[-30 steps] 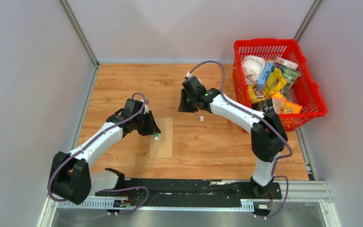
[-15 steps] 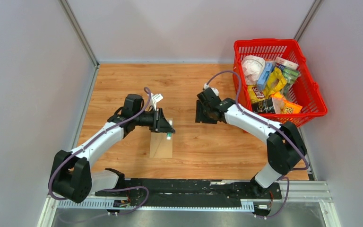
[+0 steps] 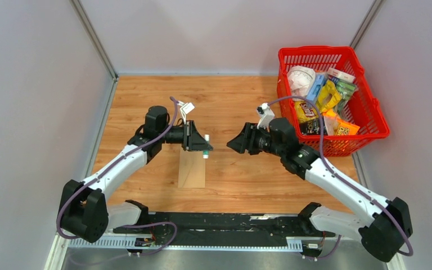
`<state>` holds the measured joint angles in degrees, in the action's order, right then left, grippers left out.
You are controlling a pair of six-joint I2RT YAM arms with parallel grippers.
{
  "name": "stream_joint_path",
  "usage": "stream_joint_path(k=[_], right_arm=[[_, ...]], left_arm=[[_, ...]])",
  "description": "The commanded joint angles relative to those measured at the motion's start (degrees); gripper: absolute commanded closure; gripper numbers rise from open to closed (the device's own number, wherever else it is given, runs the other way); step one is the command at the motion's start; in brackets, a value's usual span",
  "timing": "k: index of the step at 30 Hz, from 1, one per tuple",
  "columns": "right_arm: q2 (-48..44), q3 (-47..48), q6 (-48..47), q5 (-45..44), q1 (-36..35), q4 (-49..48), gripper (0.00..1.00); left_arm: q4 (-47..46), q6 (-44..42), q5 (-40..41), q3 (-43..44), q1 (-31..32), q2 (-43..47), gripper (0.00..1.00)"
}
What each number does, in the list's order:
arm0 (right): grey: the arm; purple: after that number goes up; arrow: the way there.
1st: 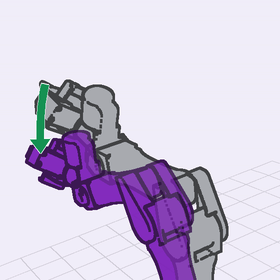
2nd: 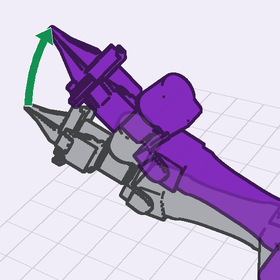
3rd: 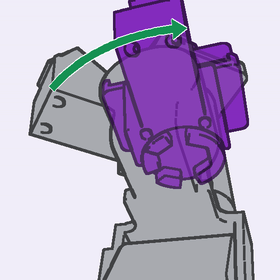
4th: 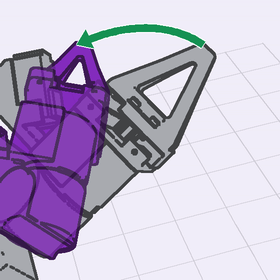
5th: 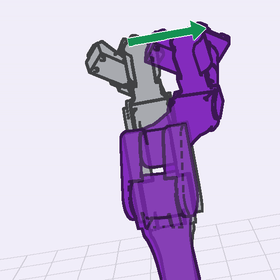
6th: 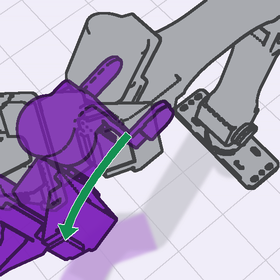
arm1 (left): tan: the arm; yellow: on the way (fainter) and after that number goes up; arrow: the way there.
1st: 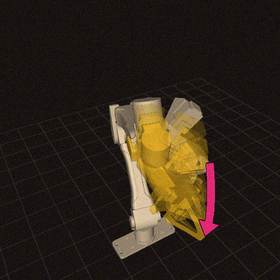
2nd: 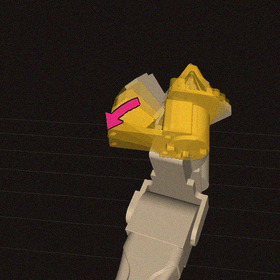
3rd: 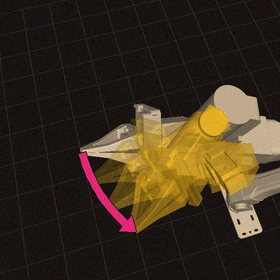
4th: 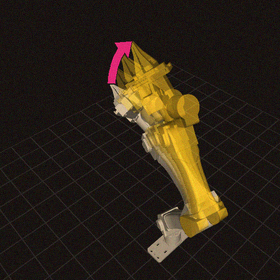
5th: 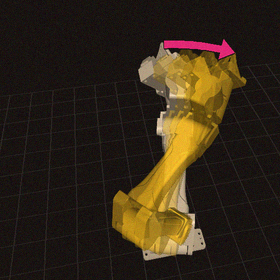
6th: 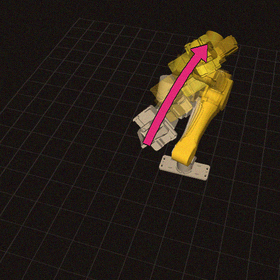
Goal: Place the letter into the envelope and seal it
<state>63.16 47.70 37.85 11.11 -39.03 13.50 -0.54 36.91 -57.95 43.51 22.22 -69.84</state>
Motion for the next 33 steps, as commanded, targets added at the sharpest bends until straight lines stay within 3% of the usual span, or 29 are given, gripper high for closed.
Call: stream_joint_path(k=[1, 10, 17, 21, 24, 30, 33], right_arm=[[-4.62, -2.26, -1.63, 12.61, -1.75, -17.7, 0.42], [2.14, 1.42, -3.83, 9.72, -7.55, -24.3, 0.35], [6.8, 5.11, -2.87, 6.12, -8.0, -27.38, 0.35], [7.77, 6.61, -2.16, 4.27, -8.52, -27.39, 0.43], [8.65, 8.63, -3.04, 2.08, -9.4, -23.8, 0.59], [9.97, 12.58, -5.23, -4.42, -11.68, -16.59, 0.64], [11.02, 16.79, -6.99, -13.09, -13.61, -8.63, 0.81]], left_arm=[[-6.66, 4.56, -1.11, 4.57, 0.19, 1.29, 1.0], [-16.86, 15.2, 1.44, 7.29, 0.19, -0.73, 1.0], [-19.06, 17.32, 1.88, 8.0, 0.19, -1.35, 1.0], [-18.63, 17.41, 2.93, 7.56, 0.19, -0.65, 1.0], [-17.49, 17.06, 4.95, 7.56, 0.19, -0.21, 1.0], [-11.78, 14.87, 8.38, 9.05, 0.19, 0.15, 1.0], [-6.08, 12.15, 12.32, 9.67, 0.19, 1.2, 1.0]])
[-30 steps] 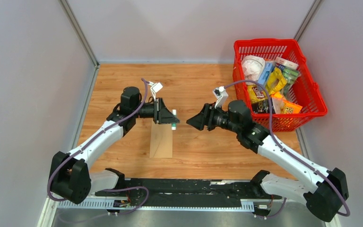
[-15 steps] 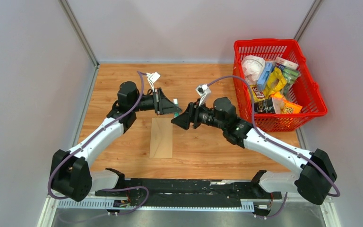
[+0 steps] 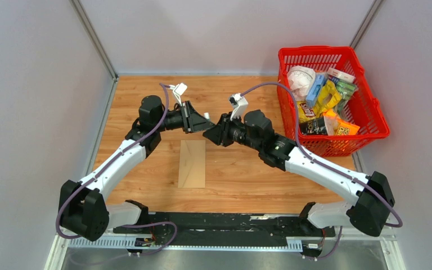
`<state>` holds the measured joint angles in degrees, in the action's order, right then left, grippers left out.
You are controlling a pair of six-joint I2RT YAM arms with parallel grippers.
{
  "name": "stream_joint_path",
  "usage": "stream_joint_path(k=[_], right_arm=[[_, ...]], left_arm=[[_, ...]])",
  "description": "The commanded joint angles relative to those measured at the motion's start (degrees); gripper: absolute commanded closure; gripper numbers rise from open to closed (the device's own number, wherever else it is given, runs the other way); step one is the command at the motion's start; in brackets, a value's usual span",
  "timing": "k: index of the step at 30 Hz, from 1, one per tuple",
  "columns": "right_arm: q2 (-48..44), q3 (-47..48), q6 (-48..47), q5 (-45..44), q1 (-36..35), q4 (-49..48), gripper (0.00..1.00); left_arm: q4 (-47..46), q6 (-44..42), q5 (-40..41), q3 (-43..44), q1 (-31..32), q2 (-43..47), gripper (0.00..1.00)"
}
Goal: Place the letter into the envelope and seal it
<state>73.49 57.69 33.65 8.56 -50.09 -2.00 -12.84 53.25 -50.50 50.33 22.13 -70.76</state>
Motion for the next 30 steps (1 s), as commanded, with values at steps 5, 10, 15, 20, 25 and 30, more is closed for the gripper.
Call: stream_joint_path(k=[5, 10, 15, 20, 25, 30], right_arm=[[4.11, 14.54, -5.78, -25.93, -6.77, 17.98, 0.99], [10.34, 23.15, -12.8, -46.04, -14.06, 24.23, 1.0], [19.83, 31.94, -28.62, -67.59, -21.36, 23.89, 1.0], [22.66, 34.42, -37.08, -68.52, -22.69, 19.84, 0.78], [13.28, 29.51, -30.06, -42.98, -16.73, 22.65, 0.37], [1.94, 19.33, -18.73, -13.88, -3.64, 19.94, 0.24]], left_arm=[[16.08, -7.81, 12.34, 6.09, 0.19, 3.17, 1.0], [24.95, -6.59, 18.59, 10.83, 0.28, 1.77, 1.0], [31.91, -4.39, 23.69, 16.11, 1.16, -1.31, 1.0], [33.5, -3.68, 25.01, 18.58, 2.3, -3.33, 1.0], [34.55, -5.88, 25.45, 19.37, 2.39, -2.63, 1.0], [31.57, -7.55, 21.6, 18.06, 2.13, -0.26, 1.0]])
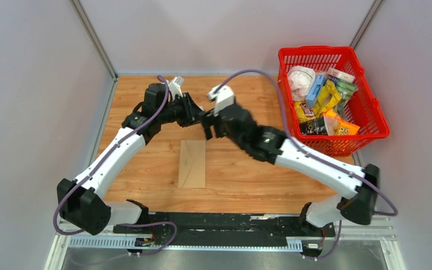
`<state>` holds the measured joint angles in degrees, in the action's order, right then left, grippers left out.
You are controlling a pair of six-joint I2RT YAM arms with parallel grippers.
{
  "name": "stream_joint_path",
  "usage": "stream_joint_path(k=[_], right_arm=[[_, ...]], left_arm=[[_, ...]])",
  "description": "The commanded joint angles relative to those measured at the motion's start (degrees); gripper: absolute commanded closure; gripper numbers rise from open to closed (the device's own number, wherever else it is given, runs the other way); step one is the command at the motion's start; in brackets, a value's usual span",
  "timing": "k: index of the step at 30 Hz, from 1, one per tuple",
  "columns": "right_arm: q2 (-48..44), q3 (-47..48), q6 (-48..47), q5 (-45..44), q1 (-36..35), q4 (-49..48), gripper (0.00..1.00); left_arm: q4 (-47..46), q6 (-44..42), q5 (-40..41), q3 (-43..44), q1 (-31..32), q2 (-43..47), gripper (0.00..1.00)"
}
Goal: Place the letter into the envelope and seal it
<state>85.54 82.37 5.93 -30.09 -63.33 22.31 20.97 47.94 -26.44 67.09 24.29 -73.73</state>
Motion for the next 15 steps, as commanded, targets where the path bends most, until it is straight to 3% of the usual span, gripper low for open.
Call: stream_joint_path(k=[1, 4, 7, 10, 15], right_arm=[[-11.61, -8.33, 11.36, 31.86, 12.76, -6.64, 0.23], [-14.43, -15.46, 18.12, 47.88, 19.89, -14.71, 0.22], [-15.05, -21.18, 24.02, 58.44, 22.89, -25.08, 0.22], [-14.18, -25.92, 31.04, 65.3, 23.87, -38.32, 0.22], [-11.19, -25.24, 34.14, 66.56, 23.69, -40.59, 0.26]], left_arm=[[-4.77, -2.07, -3.44, 0.16, -0.12, 3.24, 1.0], [-10.41, -1.97, -9.93, -1.17, -0.3, 4.56, 1.0], [-13.94, -2.15, -14.07, -2.66, -0.3, 5.7, 1.0], [-17.0, -1.89, -19.06, -3.45, -0.3, 5.45, 1.0], [-23.25, 1.36, -22.78, -4.6, -0.3, 5.0, 1.0]])
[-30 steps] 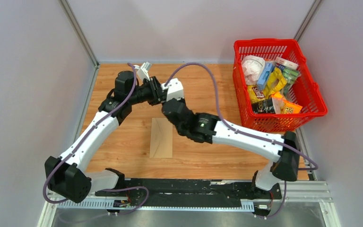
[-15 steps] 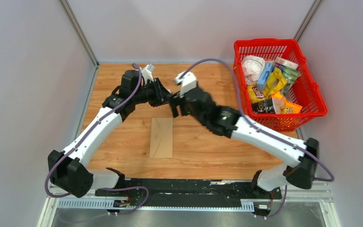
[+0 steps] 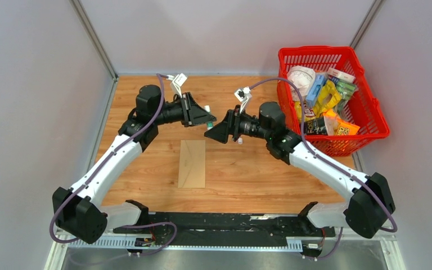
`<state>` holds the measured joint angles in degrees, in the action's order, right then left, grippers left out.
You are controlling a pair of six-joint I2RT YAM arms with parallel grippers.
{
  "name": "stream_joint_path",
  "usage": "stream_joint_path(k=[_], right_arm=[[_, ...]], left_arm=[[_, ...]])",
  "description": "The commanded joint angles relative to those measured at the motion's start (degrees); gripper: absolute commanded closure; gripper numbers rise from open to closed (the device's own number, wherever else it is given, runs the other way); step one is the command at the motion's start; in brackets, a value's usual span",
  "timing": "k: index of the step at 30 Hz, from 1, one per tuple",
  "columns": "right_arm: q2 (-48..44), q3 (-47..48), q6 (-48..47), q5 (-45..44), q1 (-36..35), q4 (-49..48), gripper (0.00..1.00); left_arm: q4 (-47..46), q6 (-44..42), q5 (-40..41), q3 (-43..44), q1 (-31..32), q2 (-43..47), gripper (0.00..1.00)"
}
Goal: Place the letter into the envelope and seal it
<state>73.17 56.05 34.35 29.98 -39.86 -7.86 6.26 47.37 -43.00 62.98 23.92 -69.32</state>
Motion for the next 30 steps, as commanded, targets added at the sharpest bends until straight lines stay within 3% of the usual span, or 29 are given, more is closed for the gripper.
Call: stream_joint_path(k=[1, 4, 8, 11, 13, 17, 20, 27, 28, 30], right_arm=[[1.54, 1.34, 6.08, 6.41, 0.04, -10.68, 0.27], [2.15, 2.83, 5.47, 4.22, -0.75, -8.77, 0.37], [2.16, 5.81, 2.93, -2.1, -2.33, -1.92, 0.67], [2.68, 10.2, -0.06, -13.84, -4.78, 9.56, 0.92], [3.3, 13.98, -2.26, -23.52, -7.24, 17.23, 1.0], [6.71, 24.08, -9.02, -50.3, -17.06, 31.29, 1.0], [11.11, 29.89, -14.73, -67.11, -22.44, 35.53, 1.0], [20.78, 38.42, -32.65, -90.51, -31.85, 32.83, 1.0], [21.66, 38.87, -34.07, -92.01, -32.56, 31.43, 0.97], [22.28, 39.57, -37.51, -92.3, -33.09, 30.53, 0.74]], left_arm=[[-8.9, 2.02, -6.3, -0.49, 0.07, 0.5, 1.0], [-8.99, 1.93, -6.39, -0.4, 0.07, 0.41, 1.0], [-9.07, 2.02, -4.9, -0.4, 0.07, 0.59, 1.0], [-6.53, 0.62, -2.01, 0.64, 0.16, 0.85, 1.0], [-2.23, -0.87, 0.8, 1.52, 0.07, 0.76, 1.0], [2.26, -1.23, 7.48, 3.02, 1.12, 0.59, 1.0], [5.5, -0.71, 12.32, 4.86, 2.09, -0.11, 1.0], [11.84, 1.58, 17.51, 9.0, 3.23, -3.36, 1.0], [11.84, 1.67, 17.6, 9.35, 3.41, -3.54, 1.0], [11.67, 2.19, 18.04, 9.35, 3.59, -3.8, 1.0]])
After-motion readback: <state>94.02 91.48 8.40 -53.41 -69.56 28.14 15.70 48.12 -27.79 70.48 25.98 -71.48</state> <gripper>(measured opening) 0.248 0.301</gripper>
